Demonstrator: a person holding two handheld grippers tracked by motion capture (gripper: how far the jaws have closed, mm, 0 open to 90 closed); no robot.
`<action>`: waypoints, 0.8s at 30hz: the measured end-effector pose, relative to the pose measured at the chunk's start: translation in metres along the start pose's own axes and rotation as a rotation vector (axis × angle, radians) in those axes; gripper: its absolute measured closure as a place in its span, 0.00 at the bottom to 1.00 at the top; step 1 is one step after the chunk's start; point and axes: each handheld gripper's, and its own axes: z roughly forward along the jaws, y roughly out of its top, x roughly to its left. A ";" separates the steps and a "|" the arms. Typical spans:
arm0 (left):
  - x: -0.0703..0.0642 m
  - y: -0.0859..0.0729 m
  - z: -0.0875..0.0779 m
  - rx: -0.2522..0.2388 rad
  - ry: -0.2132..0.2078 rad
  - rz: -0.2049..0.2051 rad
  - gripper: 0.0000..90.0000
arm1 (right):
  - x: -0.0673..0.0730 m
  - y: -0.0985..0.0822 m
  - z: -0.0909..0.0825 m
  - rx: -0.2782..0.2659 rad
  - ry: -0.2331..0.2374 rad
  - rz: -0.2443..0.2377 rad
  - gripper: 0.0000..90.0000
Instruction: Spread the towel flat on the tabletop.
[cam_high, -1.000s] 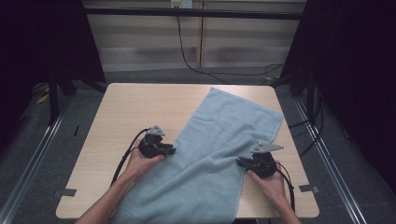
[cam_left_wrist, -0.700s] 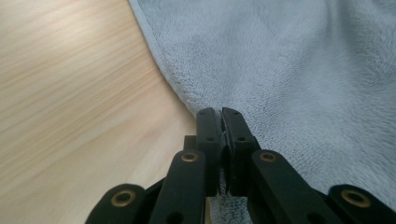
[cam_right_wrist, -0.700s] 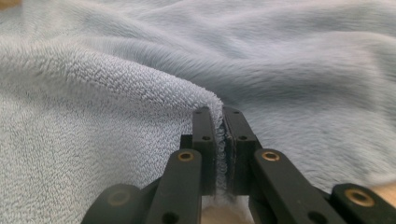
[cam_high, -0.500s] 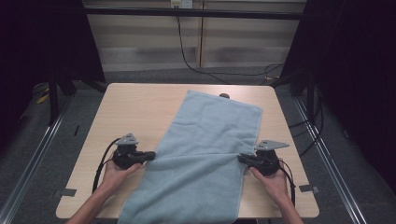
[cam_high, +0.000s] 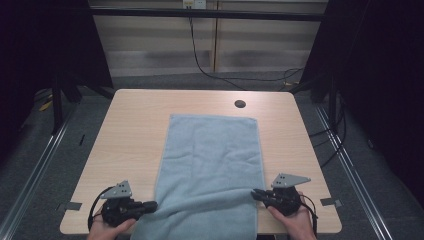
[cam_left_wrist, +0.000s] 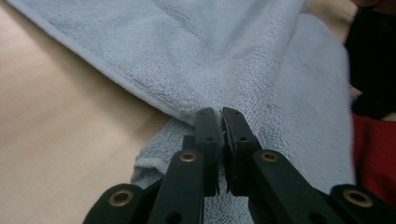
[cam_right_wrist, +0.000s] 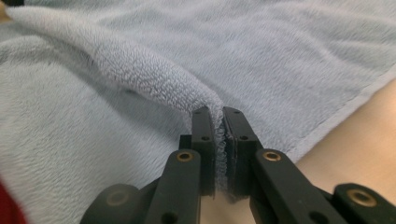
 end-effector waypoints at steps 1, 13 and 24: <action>-0.003 -0.002 -0.003 0.001 -0.005 0.005 0.95 | 0.005 -0.003 -0.001 0.010 0.009 -0.004 0.93; 0.042 0.052 0.016 -0.054 0.039 -0.007 0.69 | -0.013 0.025 -0.008 -0.088 0.016 0.006 0.68; 0.104 0.101 0.083 -0.014 0.126 -0.025 0.63 | -0.062 0.060 0.061 0.003 -0.050 0.030 0.52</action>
